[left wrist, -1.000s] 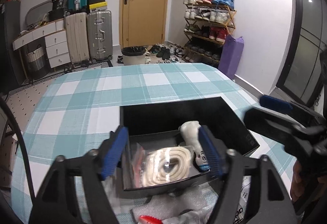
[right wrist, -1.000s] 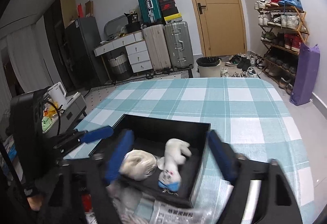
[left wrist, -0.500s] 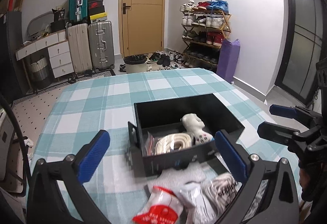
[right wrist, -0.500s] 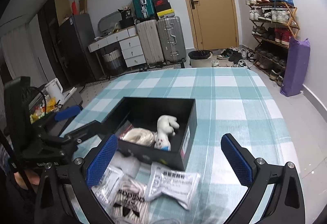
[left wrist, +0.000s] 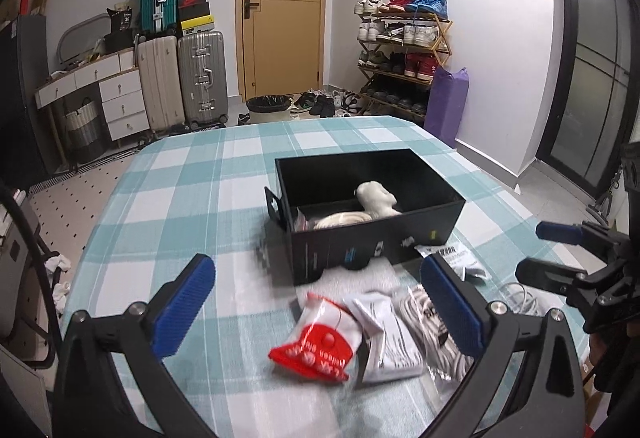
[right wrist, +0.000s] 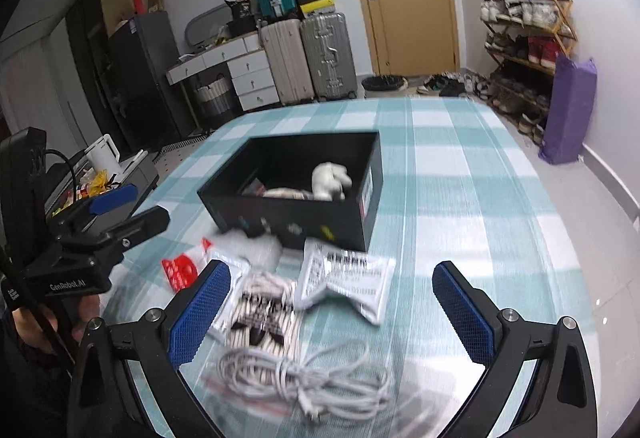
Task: Organize soft objects
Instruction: 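Move both tools back toward the remaining packets and cable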
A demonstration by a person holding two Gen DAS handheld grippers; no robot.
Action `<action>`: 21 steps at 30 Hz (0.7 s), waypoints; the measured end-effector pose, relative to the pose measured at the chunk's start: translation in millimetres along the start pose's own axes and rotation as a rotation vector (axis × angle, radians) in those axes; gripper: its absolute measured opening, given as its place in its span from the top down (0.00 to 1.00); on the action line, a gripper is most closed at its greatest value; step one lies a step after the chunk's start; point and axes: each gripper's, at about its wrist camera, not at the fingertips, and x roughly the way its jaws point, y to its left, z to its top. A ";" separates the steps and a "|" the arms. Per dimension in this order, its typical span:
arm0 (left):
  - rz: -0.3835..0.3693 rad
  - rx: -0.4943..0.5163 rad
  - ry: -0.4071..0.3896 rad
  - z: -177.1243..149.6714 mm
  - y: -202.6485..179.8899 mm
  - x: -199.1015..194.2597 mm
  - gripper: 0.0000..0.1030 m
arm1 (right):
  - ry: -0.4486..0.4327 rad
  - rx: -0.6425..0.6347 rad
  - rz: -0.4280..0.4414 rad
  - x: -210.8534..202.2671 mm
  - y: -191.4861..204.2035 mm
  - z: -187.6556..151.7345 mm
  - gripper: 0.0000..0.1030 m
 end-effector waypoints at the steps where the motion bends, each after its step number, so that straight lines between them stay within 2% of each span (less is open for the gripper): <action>1: -0.001 0.003 0.003 -2.6 -0.1 -1.0 0.00 | 0.008 -0.001 -0.002 -1.4 0.2 -5.8 0.00; 11: -0.021 -0.009 0.036 -29.2 1.8 -11.4 0.00 | 0.062 0.032 -0.025 -5.5 -2.3 -43.7 0.00; 21: -0.024 -0.003 0.069 -47.3 1.6 -4.1 0.00 | 0.104 0.057 -0.044 4.3 -2.7 -60.8 0.00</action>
